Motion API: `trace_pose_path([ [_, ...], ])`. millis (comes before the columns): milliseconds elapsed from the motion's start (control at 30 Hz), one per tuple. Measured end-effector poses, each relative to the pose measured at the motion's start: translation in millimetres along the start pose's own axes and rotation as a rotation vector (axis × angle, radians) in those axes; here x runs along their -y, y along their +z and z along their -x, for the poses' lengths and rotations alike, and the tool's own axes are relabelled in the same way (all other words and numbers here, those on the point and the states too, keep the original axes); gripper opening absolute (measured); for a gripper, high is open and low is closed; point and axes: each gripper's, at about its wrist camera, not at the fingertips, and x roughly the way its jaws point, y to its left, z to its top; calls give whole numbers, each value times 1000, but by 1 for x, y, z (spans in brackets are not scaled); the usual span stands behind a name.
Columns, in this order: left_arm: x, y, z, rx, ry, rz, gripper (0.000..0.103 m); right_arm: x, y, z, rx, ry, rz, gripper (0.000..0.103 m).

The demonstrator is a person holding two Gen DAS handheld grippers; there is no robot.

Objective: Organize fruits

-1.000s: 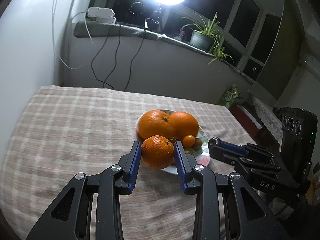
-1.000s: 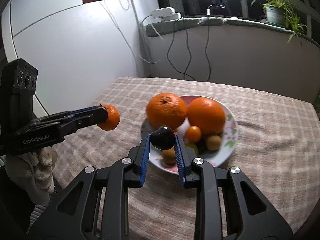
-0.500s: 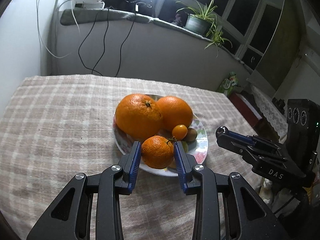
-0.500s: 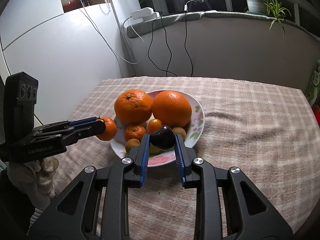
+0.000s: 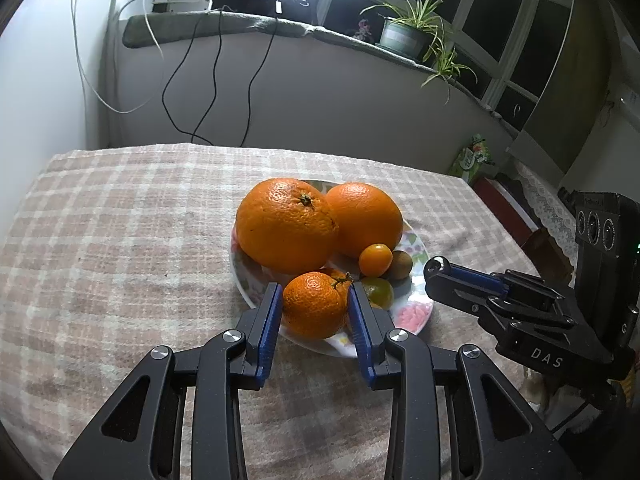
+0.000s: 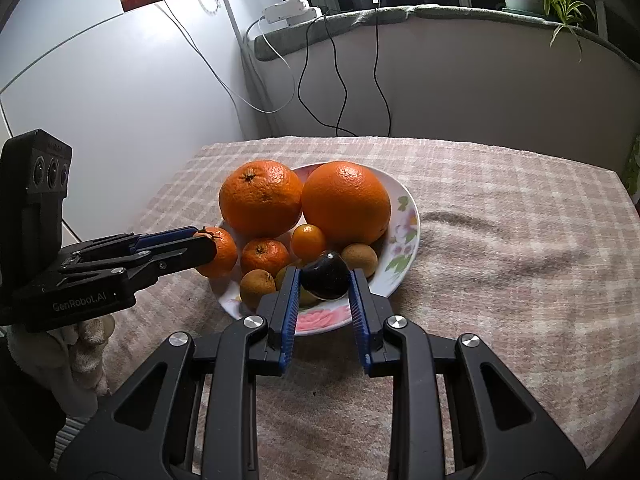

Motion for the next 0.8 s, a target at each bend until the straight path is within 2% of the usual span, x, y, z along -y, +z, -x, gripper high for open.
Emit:
trace_pose_path([
  [467,8,3,-1,2,2,-18,33,-4,0,-8,-24,6,23,26],
  [567,9,3,0,1,10,-23,40,-6,-1,-8,-27,2,26,28],
  [633,9,2,0,3,11,-20,43,-6,-1,-6,-22,-3,32,45],
  [667,9,2,1,4,12,-19,43,-7,-2,-4,-13,-9,35,57],
  [700,9,1,1,4,13,-18,43,-8,-2,-2,1,-15,40,61],
  [800,8,0,1,3,15,-15,43,-8,-1,3,12,-13,46,61],
])
